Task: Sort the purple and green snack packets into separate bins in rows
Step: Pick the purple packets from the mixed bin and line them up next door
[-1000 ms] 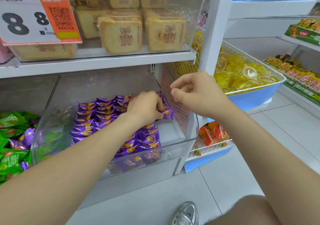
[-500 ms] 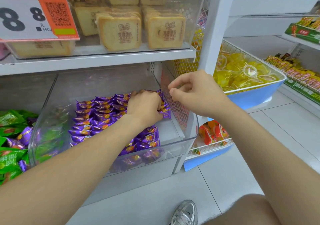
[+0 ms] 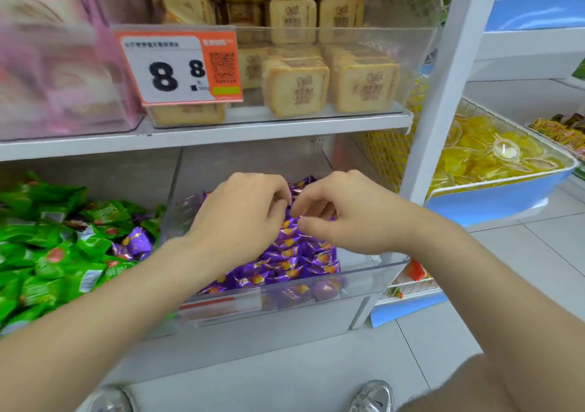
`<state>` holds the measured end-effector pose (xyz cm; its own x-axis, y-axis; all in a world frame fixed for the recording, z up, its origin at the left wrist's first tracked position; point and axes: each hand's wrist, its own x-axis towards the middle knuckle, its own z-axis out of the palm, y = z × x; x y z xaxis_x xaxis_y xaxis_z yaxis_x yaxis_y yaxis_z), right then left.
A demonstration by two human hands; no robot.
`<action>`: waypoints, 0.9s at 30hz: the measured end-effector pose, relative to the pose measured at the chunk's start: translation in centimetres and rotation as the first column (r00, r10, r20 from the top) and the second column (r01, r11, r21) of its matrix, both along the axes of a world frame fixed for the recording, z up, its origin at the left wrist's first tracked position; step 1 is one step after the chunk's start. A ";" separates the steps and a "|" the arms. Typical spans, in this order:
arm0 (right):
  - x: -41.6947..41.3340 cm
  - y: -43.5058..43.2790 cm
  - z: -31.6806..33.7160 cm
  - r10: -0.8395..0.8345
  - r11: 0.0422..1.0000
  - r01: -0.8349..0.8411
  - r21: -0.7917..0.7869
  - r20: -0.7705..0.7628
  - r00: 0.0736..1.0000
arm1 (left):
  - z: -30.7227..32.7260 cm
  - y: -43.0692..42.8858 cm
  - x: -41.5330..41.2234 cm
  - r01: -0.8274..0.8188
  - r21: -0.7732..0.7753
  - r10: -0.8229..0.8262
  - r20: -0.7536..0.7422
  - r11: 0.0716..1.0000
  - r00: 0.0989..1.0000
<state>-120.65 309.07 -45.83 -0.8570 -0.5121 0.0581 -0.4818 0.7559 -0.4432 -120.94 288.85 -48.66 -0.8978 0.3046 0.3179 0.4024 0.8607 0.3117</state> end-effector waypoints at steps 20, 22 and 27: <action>2.9 -20.8 -1.8 0.357 0.932 -0.325 0.158 -0.255 0.899 | -2.0 -23.7 3.6 0.022 -0.478 0.234 0.468 0.878 0.852; 2.8 -22.2 -2.6 0.400 0.905 -0.333 0.265 -0.264 0.878 | -2.6 -24.5 2.9 0.063 -0.466 0.182 0.462 0.883 0.868; 2.7 -24.9 -3.5 0.376 0.842 -0.223 0.491 -0.238 0.896 | -2.3 -29.2 0.7 -0.059 -0.355 0.155 0.249 0.933 0.956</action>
<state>-117.92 284.18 -49.33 -0.6311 -0.7757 0.0016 -0.7705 0.6271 0.1144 -120.22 259.68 -50.92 -0.9676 0.2484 -0.0449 0.2446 0.9667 0.0753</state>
